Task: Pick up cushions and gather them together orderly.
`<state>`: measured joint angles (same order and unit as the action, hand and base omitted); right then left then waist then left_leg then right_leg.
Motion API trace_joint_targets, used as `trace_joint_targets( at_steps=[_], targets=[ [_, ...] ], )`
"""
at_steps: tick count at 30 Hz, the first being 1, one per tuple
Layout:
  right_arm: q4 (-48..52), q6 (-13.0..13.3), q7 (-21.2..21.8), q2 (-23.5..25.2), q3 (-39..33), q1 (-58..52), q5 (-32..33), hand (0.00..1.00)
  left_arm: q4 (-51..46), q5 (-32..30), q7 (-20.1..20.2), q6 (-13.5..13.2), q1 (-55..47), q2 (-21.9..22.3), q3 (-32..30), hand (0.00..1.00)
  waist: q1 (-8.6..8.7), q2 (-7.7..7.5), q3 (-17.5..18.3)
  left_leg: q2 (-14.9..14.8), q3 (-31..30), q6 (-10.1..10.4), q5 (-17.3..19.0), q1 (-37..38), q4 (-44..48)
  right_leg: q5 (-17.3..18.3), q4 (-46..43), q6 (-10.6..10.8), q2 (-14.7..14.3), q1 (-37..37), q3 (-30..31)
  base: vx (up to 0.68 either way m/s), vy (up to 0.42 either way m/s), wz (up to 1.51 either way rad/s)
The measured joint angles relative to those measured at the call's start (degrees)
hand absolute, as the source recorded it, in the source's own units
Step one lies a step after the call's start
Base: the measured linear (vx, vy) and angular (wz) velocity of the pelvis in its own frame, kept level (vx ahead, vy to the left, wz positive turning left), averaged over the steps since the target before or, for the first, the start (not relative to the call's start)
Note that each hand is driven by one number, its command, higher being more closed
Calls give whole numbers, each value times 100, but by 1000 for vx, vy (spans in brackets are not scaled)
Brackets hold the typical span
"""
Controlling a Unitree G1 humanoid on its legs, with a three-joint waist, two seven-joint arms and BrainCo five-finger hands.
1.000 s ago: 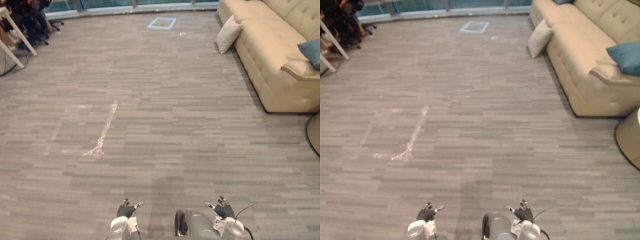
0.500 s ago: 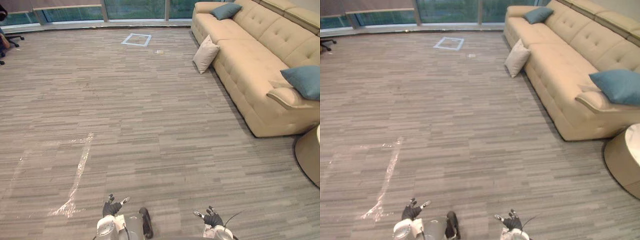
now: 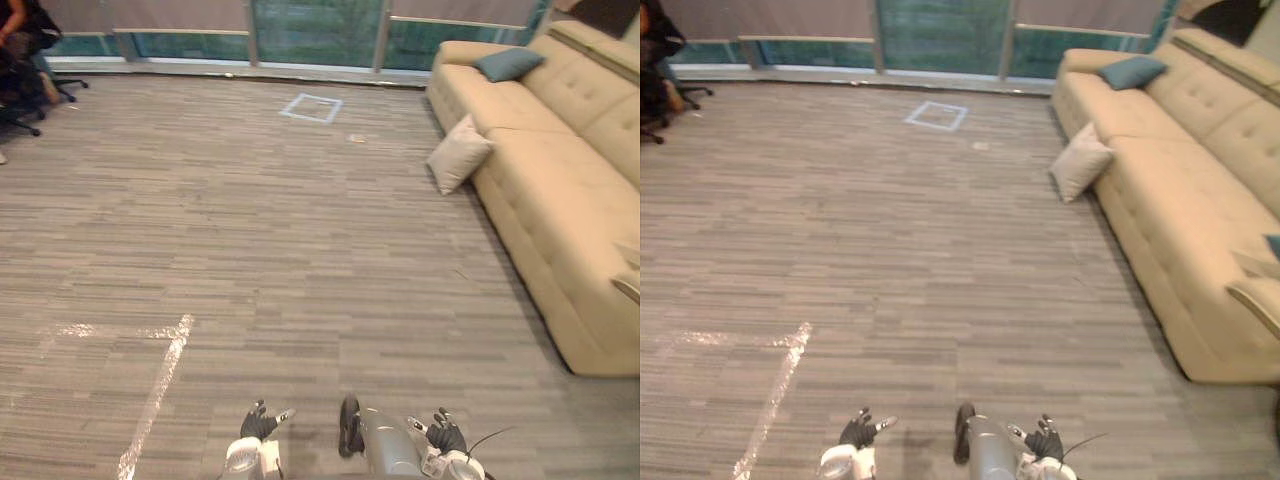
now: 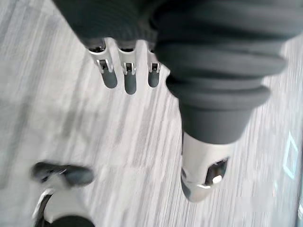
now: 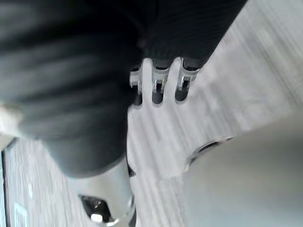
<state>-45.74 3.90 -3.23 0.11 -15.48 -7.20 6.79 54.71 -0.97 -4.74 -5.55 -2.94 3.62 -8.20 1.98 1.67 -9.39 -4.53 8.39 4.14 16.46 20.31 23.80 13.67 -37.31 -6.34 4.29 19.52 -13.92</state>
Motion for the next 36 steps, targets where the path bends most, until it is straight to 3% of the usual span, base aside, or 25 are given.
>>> trace_joint_targets(
  at_steps=[2,4,5,7,9,11,13,14,15,16,17,18,20,21,22,24,27,28,30,31,32,34,36],
  targets=[
    [-4,-24,-11,-53,1,24,1,0,-55,2,9,11,-28,-5,-225,0,-7,148,-102,-433,-174,432,-1167,-1045,2464,298,313,-67,-236,-676,-59,692,-218,3],
    [-49,-66,-28,-38,29,92,25,0,-268,10,-7,8,-92,-4,-467,0,-119,143,-240,-862,85,205,-953,-1871,4130,383,940,-189,-530,-1641,121,624,-131,-51],
    [-91,-73,-27,8,129,115,55,0,-406,9,-6,-7,-122,-49,-479,0,-190,10,-267,-872,230,104,-785,-2257,4301,390,1306,-193,-545,-2110,249,574,-117,-61],
    [-126,-78,-24,44,316,130,60,0,-594,22,1,-36,-154,-64,-478,0,-241,-93,-248,-938,580,-28,-555,-2948,3835,373,1966,-157,-542,-2751,433,577,-95,-49],
    [-126,-112,-28,96,347,169,60,0,-852,21,7,-53,-252,-52,-474,0,-264,-84,-244,-940,985,-85,-396,-3500,2532,456,2392,-33,-524,-3223,660,529,3,-50],
    [-126,-125,-38,128,393,161,60,0,-920,73,4,-111,-255,-50,-420,0,-357,-100,-240,-706,1004,-47,-492,-3778,1060,631,2607,75,-420,-3610,886,658,136,-61],
    [-140,-118,-42,148,406,150,58,0,-967,114,-6,-155,-260,-38,-415,0,-447,-122,-212,-442,1016,-43,-801,-3839,-233,814,2785,289,-320,-3920,1186,701,238,-91],
    [-203,-121,-50,180,448,143,55,0,-969,120,-8,-151,-256,-76,-370,0,-530,-189,-171,-371,988,-304,-1405,-3813,-305,918,2747,374,-232,-4085,1471,680,282,-90],
    [-246,-122,-55,227,447,112,55,0,-954,115,-5,-148,-254,-154,-360,0,-531,-325,-60,-280,1031,-356,-1594,-3796,-243,902,2638,408,-106,-4054,1600,857,363,-79],
    [-253,-119,-75,342,447,46,57,0,-905,112,-1,-129,-240,-271,-352,0,-488,-528,59,-167,1134,-557,-1466,-3767,-80,857,2235,502,121,-3912,1710,590,237,-37],
    [-258,-122,-59,371,476,0,39,0,-903,109,-2,-135,-218,-313,-347,0,-490,-660,63,-79,1211,-582,-1274,-3680,15,786,1766,631,231,-3743,1805,722,310,-24],
    [-258,-121,-70,372,434,-59,39,0,-890,108,-9,-137,-203,-383,-289,0,-492,-807,50,60,1291,-585,-897,-3449,152,413,458,1038,355,-3273,1935,682,310,-13],
    [-258,-113,-86,320,382,-140,33,0,-707,108,-31,-93,-100,-487,-180,0,-443,-846,-28,257,1288,-549,-449,-2885,111,-488,-1696,1780,472,-2406,2024,713,305,-5],
    [-254,-104,-89,314,380,-147,24,0,-599,108,-48,-35,-77,-486,-108,0,-404,-812,-53,310,1287,-540,-260,-2479,28,-482,-2472,1768,505,-2032,1887,625,207,-7],
    [-199,-95,-69,293,393,-186,0,0,-538,108,-60,-15,-65,-457,-17,0,-369,-756,-55,337,1308,-531,-130,-2090,-160,-371,-2901,1605,535,-1695,1711,595,167,-6],
    [-9,-15,-73,235,386,-282,-2,0,-446,109,-66,-15,-87,-358,155,0,-273,-644,-25,353,1283,-494,14,-1443,-637,-171,-3049,1343,490,-948,1261,571,131,2],
    [21,66,-86,207,184,-163,10,0,-262,111,-39,12,-78,-255,314,0,-118,-577,-71,323,1298,-365,131,-554,-1215,76,-1872,1122,331,130,531,632,51,6],
    [-4,78,-80,186,181,-133,5,0,-200,112,-36,26,-71,-216,312,0,-91,-555,-86,303,1318,-364,132,-257,-1400,22,-854,847,249,280,206,658,-27,13],
    [-1,72,-73,196,187,-81,7,0,-188,109,-32,21,-65,-178,309,0,-90,-548,-91,313,1280,-358,136,166,-1591,-483,828,553,-33,336,138,791,-80,26],
    [-7,67,-68,179,210,-122,13,0,-175,109,-28,19,-99,-135,295,0,-79,-529,-92,342,1179,-308,164,433,-1668,-1322,1359,204,-186,317,370,930,-123,38],
    [10,64,-51,100,223,-46,-2,0,-96,107,-20,22,-76,-49,240,0,-25,-326,-87,192,1042,-234,162,589,-1632,-1485,1049,-68,-274,280,341,910,-131,34],
    [-4,31,-46,-10,219,164,-4,0,-66,93,24,3,38,-16,255,0,-32,-138,-154,61,865,87,-295,520,-1222,-822,377,-86,-199,337,273,643,-173,30],
    [21,-4,-25,-46,215,166,-6,0,-59,56,9,0,51,-10,224,0,54,14,-151,-205,472,114,-811,-5,183,-384,390,-68,-217,-33,151,532,-201,34]
  ],
)
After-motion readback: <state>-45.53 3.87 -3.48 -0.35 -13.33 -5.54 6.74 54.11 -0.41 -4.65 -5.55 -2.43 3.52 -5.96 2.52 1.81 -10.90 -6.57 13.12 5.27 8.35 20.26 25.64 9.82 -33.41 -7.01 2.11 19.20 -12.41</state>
